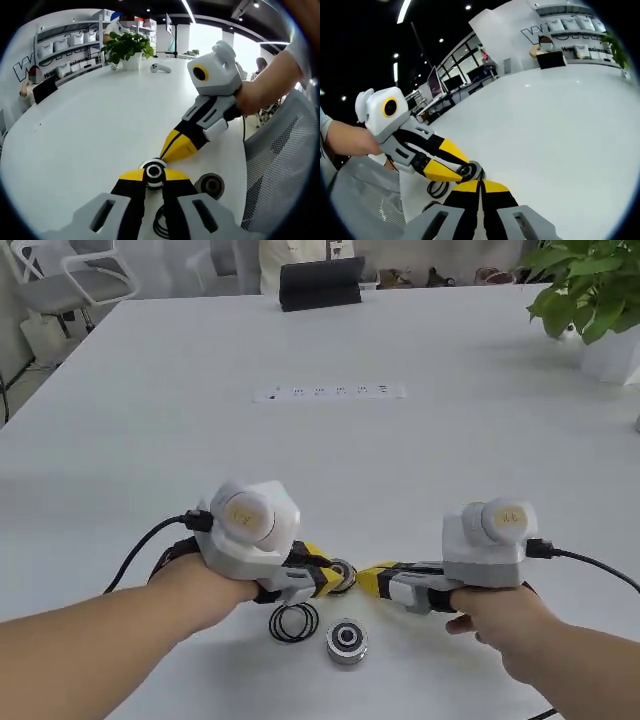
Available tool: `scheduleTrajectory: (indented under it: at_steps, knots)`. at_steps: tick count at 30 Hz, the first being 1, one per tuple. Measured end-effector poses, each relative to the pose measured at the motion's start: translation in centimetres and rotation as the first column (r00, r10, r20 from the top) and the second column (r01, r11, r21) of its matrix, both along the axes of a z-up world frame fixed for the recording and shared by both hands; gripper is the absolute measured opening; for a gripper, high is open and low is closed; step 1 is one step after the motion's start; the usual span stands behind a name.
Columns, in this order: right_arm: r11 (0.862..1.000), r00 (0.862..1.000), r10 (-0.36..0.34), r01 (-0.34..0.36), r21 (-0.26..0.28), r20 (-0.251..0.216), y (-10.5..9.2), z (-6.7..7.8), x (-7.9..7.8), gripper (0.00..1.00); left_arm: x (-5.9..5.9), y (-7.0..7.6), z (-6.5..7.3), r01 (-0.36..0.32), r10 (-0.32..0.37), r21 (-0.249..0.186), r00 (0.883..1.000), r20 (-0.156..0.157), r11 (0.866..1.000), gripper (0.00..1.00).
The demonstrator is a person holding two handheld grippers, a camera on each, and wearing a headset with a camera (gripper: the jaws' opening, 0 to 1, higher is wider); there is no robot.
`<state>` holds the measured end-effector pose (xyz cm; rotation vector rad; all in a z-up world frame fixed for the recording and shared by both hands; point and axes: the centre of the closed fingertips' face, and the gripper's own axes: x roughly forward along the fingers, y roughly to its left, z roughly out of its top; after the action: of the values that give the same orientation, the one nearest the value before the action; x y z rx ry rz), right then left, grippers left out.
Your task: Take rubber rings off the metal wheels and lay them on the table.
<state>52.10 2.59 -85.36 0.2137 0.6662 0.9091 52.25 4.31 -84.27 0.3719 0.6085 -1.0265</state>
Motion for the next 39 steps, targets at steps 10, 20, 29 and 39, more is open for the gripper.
scheduleTrajectory:
  at_steps: [10,20,29,39]
  knots:
    - [0.995,0.997,-0.053,0.057,0.080,-0.051,0.2,0.8,0.1,0.00,0.0,-0.1,0.0,-0.014,0.014,-0.008,1.000,0.005,1.000,0.07]
    - [0.995,0.997,-0.061,0.065,0.074,-0.054,0.2,0.9,0.1,0.00,0.0,-0.1,0.0,-0.023,0.023,-0.003,1.000,0.012,1.000,0.07]
    - [0.997,0.999,-0.027,0.029,0.074,-0.036,1.0,1.5,-0.2,0.00,0.0,-0.1,0.0,-0.023,0.023,0.000,1.000,0.011,1.000,0.07]
    - [0.992,0.999,0.018,-0.014,0.126,-0.035,1.9,2.4,-0.9,0.00,0.0,-0.2,0.0,-0.022,0.022,-0.002,1.000,0.013,1.000,0.07]
